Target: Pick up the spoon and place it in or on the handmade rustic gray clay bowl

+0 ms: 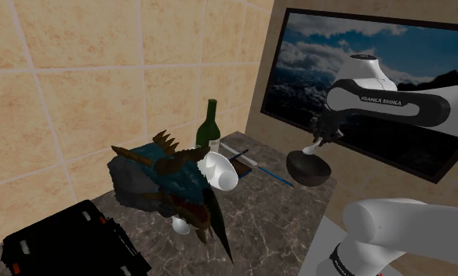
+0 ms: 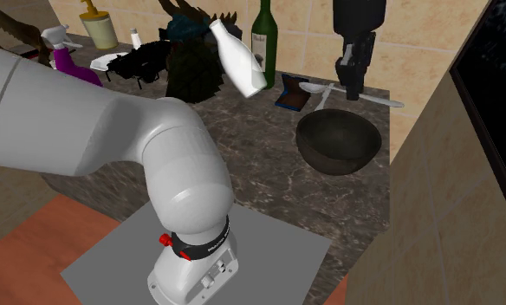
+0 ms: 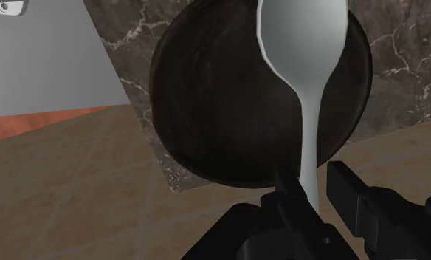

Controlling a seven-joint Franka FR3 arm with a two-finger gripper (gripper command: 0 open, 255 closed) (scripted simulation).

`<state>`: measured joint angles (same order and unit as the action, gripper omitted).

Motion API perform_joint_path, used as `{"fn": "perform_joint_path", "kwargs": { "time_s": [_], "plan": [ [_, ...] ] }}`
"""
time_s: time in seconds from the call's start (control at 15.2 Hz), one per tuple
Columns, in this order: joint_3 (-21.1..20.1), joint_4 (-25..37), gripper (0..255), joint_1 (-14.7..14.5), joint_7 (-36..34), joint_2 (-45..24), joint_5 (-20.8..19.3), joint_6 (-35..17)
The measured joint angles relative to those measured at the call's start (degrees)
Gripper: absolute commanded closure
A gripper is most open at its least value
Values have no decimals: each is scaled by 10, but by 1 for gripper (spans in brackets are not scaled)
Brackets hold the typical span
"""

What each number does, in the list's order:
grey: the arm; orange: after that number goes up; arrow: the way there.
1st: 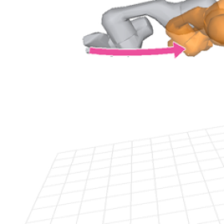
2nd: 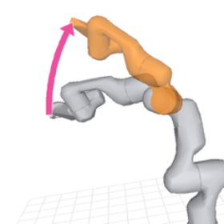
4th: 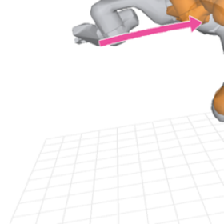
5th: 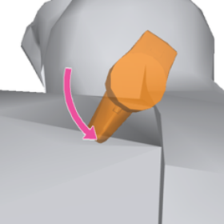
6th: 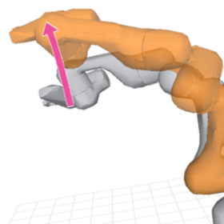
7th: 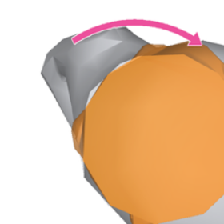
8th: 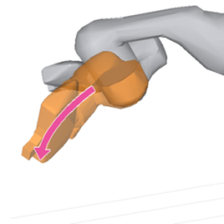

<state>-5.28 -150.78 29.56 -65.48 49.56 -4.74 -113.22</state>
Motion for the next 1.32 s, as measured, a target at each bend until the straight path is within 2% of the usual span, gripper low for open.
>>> {"fn": "perform_joint_path", "kwargs": {
  "time_s": [0.99, 1.32],
  "plan": [
    [1, -92, 255, 6, -9, -36, -10, -128],
    [1, -103, 255, 7, -10, -40, -11, -143]
  ]
}}
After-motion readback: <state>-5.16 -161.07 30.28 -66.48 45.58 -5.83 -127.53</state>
